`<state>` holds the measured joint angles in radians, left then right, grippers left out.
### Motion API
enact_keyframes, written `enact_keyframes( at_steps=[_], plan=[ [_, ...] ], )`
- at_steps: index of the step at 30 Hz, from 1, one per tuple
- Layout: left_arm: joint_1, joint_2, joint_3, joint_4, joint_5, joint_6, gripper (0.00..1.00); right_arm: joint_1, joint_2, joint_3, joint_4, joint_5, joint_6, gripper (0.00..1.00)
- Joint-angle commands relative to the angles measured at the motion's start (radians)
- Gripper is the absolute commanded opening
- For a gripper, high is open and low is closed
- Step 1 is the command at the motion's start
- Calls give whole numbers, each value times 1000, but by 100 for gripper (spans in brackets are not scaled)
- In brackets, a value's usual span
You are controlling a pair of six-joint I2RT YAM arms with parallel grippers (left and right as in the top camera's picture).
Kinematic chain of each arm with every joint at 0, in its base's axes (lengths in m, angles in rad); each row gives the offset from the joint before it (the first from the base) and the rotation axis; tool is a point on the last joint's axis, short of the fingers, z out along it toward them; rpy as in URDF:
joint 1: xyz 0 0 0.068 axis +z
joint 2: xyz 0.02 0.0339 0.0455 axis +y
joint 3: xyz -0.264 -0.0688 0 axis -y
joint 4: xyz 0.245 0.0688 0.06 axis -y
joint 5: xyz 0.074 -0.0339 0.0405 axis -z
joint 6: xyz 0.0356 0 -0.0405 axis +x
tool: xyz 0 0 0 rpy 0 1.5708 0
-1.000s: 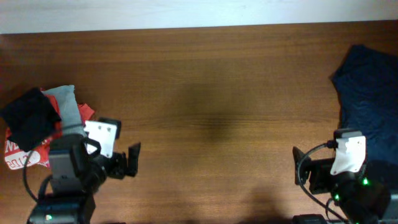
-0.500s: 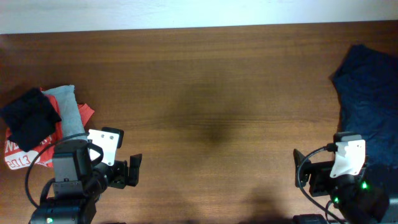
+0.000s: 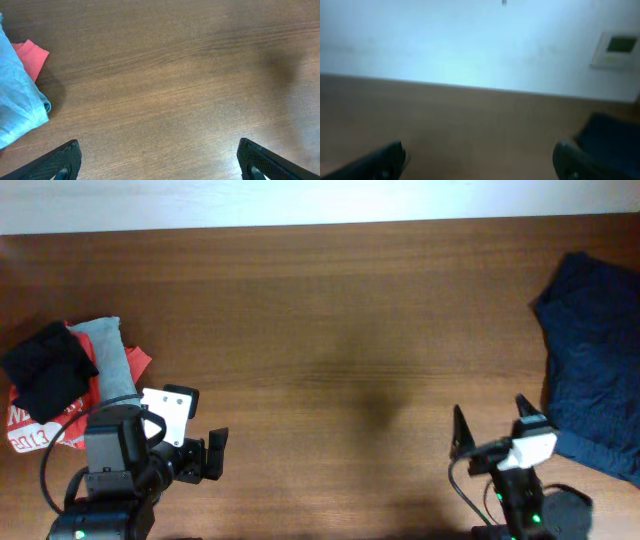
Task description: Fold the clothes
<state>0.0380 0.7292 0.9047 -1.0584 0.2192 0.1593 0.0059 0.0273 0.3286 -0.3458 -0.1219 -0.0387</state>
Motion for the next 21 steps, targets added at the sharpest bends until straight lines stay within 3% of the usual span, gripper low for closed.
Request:
enact_keyframes(
  at_steps=[1,6,15,21],
  plan=[
    [4,-5,-5,2,-6,-9,99,-7,-20,-148,173,-16,-6,99],
    [4,-5,-5,2,-7,-9,99,-7,-24,-324,435,-7,-6,99],
    [4,-5,-5,2,-6,-9,99,-7,-24,-323,286,18,-9,99],
    [4,-5,-5,2,-7,-9,99,-7,-19,-323,277,24,-9,99]
  ],
)
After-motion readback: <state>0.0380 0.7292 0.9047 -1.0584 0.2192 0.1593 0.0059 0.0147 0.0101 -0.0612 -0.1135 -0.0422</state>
